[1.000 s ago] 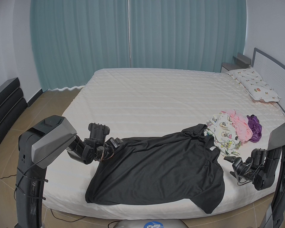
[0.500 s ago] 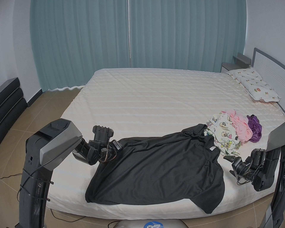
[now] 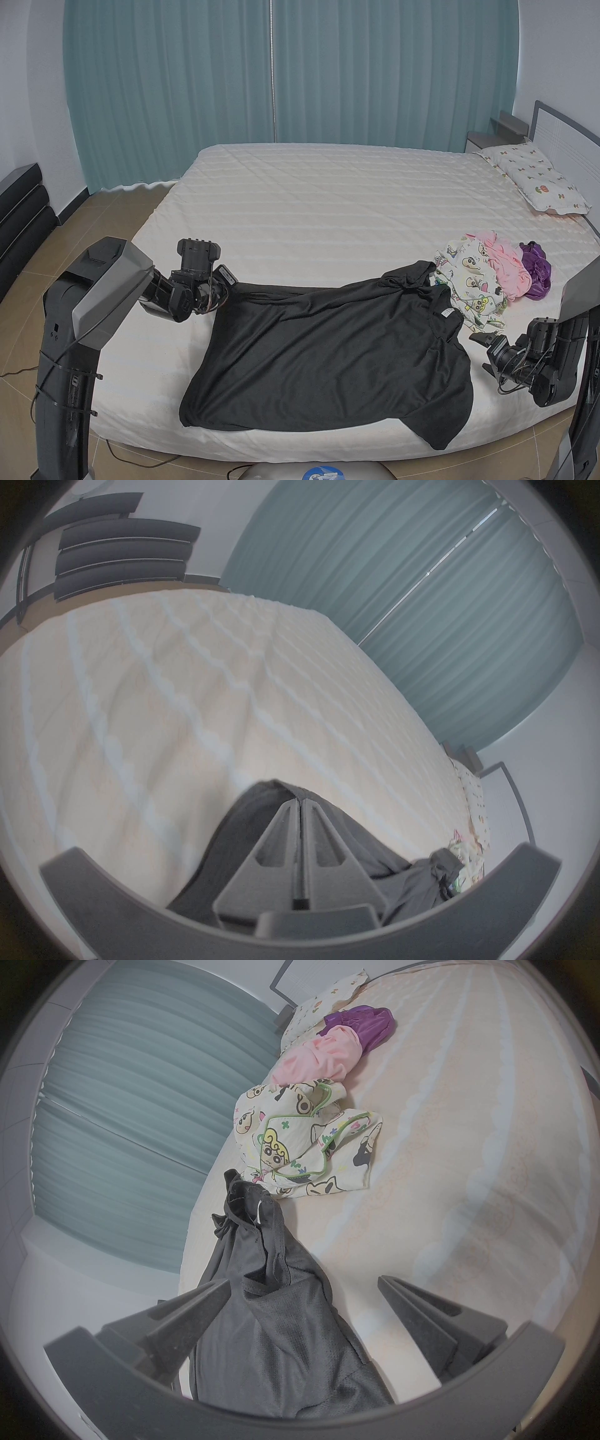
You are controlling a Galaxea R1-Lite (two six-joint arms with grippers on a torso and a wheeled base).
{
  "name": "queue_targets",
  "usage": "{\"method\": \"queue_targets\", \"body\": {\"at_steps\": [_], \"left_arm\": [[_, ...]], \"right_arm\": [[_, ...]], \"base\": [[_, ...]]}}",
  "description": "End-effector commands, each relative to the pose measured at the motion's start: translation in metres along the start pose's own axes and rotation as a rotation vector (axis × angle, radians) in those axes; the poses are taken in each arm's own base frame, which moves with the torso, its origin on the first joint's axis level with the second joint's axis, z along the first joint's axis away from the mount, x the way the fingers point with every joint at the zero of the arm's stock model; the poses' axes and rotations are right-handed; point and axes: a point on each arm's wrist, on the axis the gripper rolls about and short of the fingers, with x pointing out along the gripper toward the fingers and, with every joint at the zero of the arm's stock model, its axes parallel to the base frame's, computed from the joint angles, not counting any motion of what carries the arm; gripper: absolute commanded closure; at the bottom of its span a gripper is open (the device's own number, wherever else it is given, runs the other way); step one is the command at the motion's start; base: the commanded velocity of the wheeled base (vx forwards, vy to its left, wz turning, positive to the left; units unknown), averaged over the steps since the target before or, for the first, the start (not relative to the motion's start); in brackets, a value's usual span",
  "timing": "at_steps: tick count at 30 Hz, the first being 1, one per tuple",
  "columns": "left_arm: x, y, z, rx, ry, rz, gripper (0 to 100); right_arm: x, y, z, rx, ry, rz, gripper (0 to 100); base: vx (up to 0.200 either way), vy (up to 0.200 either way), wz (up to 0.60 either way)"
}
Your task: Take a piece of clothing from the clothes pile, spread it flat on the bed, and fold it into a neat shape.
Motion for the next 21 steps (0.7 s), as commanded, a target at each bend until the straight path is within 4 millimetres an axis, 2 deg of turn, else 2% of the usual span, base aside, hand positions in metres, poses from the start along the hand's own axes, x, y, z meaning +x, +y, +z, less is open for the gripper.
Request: {"method": "queue_targets", "body": {"at_steps": [1,4,6,13,21], "left_arm": [[0.028,0.011,0.035,-0.038,-0.062,0.021,100],[0.045,0.019,0.046,-0.05,-0.07,0.044,100],[0.054,0.028,0.046,-0.052,-0.053,0.073,100],[0.058,0.034,0.046,-0.041,-0.023,0.041,100],[0.055,0.04,0.065,-0.064,-0.087,0.026,100]], "right_arm": [[0.0,0.0,0.0,-0.002,-0.006,0.007,0],[0.0,0.0,0.0,-0.002,-0.006,0.007,0],[0.0,0.0,0.0,-0.002,-0.006,0.007,0],[0.0,0.001,0.0,-0.003,-0.003,0.007,0],[0.0,0.001,0.0,-0.003,-0.003,0.007,0]], "base": [[0.0,0.0,0.0],[0.0,0.0,0.0],[0.0,0.0,0.0],[0.0,0.0,0.0],[0.0,0.0,0.0]]}}
